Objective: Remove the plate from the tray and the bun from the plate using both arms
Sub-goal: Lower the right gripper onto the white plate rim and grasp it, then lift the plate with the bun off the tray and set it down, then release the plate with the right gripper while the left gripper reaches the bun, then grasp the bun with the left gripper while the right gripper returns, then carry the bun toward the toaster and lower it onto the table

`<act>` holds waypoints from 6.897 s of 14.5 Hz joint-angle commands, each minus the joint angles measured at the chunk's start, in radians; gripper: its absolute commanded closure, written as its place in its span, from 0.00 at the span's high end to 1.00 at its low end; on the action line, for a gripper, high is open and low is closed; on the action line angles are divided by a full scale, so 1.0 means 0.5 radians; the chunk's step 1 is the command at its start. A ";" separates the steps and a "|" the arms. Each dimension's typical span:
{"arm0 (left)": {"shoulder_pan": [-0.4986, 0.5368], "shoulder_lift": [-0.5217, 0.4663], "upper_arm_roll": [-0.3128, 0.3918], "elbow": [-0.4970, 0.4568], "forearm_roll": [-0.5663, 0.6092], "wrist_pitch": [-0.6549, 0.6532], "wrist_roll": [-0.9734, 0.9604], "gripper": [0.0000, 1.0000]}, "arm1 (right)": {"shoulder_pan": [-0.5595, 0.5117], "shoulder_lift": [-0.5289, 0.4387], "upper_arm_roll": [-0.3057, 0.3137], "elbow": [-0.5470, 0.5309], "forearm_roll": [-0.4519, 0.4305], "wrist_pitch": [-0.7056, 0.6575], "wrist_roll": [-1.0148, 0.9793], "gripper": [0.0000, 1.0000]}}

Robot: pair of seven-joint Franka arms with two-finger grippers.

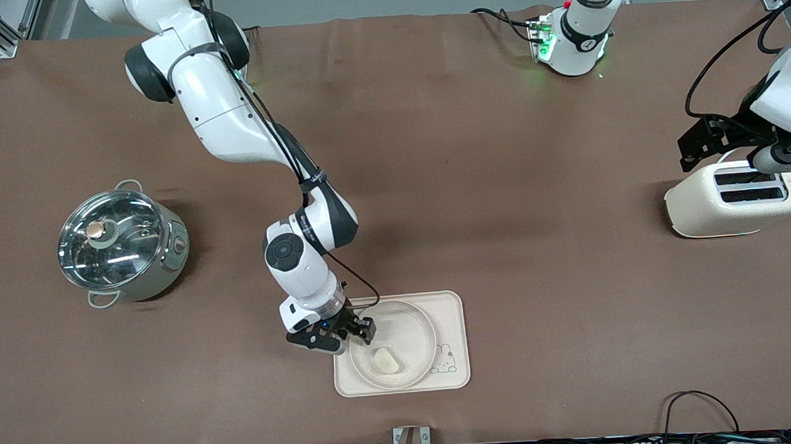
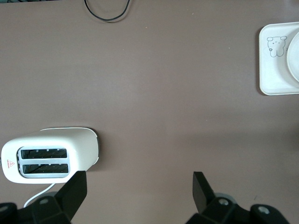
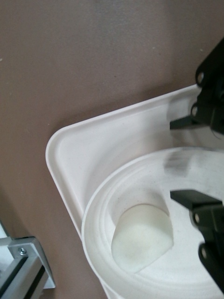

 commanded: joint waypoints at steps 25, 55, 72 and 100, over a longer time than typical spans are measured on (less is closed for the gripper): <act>0.001 0.007 0.003 0.035 0.003 -0.035 0.025 1.00 | 0.035 -0.884 0.380 -1.768 0.003 1.201 -0.106 0.00; -0.744 0.794 -0.350 -0.090 0.308 1.071 -1.649 1.00 | -0.263 -1.464 0.254 -1.083 -0.202 -0.908 -0.195 1.00; -1.374 1.657 0.079 0.087 1.291 2.100 -2.574 0.99 | -0.830 -2.191 -0.160 -0.925 -0.368 -1.971 -1.118 1.00; -0.948 1.489 -0.034 0.134 0.939 1.668 -1.459 0.00 | -1.005 -2.192 0.009 -0.870 -0.374 -2.136 -1.398 1.00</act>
